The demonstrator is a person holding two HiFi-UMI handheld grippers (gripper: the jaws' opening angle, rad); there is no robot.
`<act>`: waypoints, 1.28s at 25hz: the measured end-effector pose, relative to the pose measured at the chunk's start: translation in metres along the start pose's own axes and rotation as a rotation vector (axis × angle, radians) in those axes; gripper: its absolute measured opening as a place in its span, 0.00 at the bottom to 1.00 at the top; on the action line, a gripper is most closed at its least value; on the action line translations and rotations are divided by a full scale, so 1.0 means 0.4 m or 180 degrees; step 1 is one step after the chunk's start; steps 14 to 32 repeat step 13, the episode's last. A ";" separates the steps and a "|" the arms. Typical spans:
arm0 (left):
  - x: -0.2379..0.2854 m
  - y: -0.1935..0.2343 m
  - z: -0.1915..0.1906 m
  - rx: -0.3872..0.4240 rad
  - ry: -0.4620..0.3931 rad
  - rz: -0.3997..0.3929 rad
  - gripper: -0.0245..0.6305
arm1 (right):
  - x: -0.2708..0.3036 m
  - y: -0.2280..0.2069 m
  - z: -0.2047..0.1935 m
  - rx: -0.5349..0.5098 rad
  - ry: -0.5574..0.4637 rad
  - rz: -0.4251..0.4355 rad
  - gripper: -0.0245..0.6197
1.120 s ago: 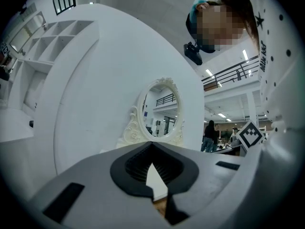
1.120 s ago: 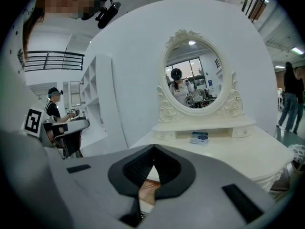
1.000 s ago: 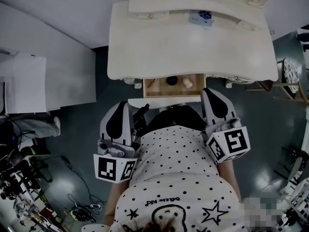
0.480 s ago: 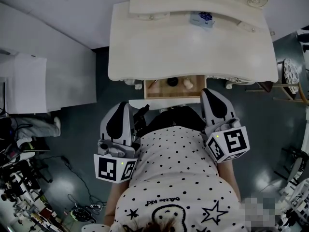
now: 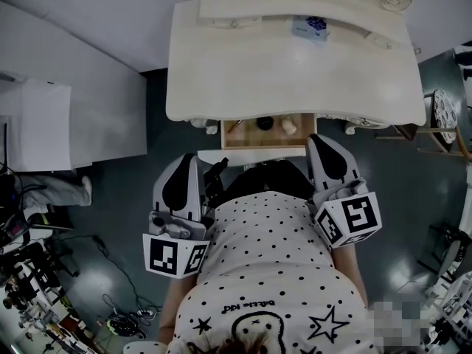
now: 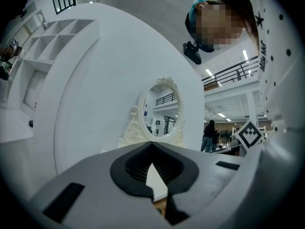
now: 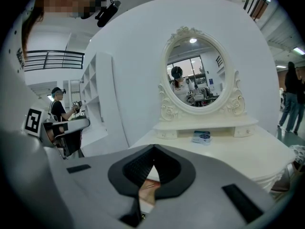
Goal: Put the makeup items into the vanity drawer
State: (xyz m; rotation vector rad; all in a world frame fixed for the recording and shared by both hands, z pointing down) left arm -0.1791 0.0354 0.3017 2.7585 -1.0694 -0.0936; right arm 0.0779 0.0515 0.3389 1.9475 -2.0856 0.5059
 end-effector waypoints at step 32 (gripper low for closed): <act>-0.009 0.008 -0.009 -0.0039 -0.0027 0.0000 0.04 | 0.002 0.009 -0.009 -0.0019 0.0025 0.0002 0.05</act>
Point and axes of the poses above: the fingertips, and each gripper's own axes: x forward along the fingers, y to its left, z out of its top, the point moved 6 cm from there along -x, backward along the fingers, and after that the axes turned 14 degrees about -z, right-handed, at the moved point
